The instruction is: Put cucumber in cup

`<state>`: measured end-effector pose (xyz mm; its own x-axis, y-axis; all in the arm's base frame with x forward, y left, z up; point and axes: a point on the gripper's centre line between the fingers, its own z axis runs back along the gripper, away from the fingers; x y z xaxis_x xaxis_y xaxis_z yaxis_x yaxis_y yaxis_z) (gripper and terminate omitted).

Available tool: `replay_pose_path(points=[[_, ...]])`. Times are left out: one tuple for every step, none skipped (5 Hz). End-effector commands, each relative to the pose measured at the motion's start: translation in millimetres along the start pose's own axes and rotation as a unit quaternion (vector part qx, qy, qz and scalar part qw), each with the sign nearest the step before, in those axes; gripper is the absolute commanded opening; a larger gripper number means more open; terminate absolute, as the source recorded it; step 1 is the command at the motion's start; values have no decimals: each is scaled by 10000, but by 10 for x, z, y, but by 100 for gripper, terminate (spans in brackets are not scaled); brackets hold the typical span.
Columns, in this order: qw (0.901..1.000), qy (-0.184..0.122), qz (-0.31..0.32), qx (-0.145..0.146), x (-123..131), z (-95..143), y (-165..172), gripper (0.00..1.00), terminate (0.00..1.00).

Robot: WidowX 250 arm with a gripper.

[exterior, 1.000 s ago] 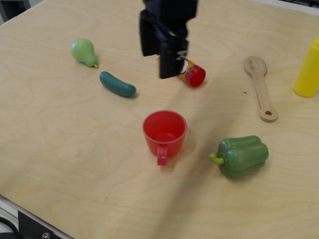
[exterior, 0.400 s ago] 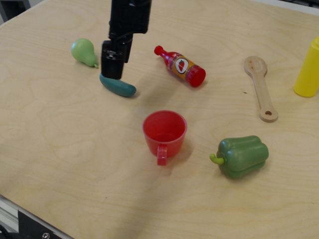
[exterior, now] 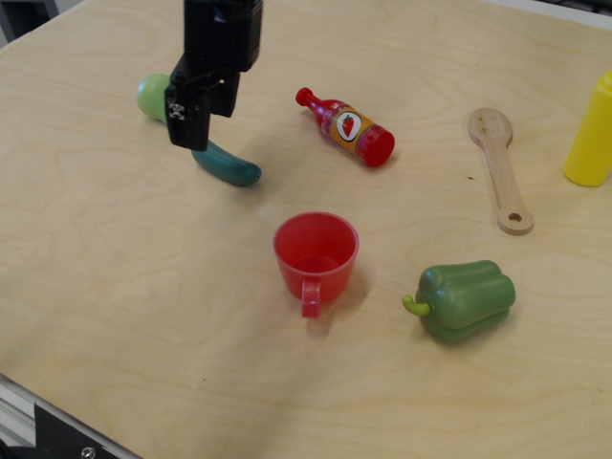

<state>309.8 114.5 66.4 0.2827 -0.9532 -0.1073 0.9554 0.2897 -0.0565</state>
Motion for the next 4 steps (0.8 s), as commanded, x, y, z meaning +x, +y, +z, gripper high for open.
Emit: replay_pose_path(points=[[9994, -351, -70, 23, -24, -217, 324, 100, 0], [9986, -491, -179, -89, -1, -406, 375, 100, 0], [9979, -567, -317, -2, 33, -439, 402, 100, 0], [9976, -593, -348, 22, 42, -424, 411, 100, 0]])
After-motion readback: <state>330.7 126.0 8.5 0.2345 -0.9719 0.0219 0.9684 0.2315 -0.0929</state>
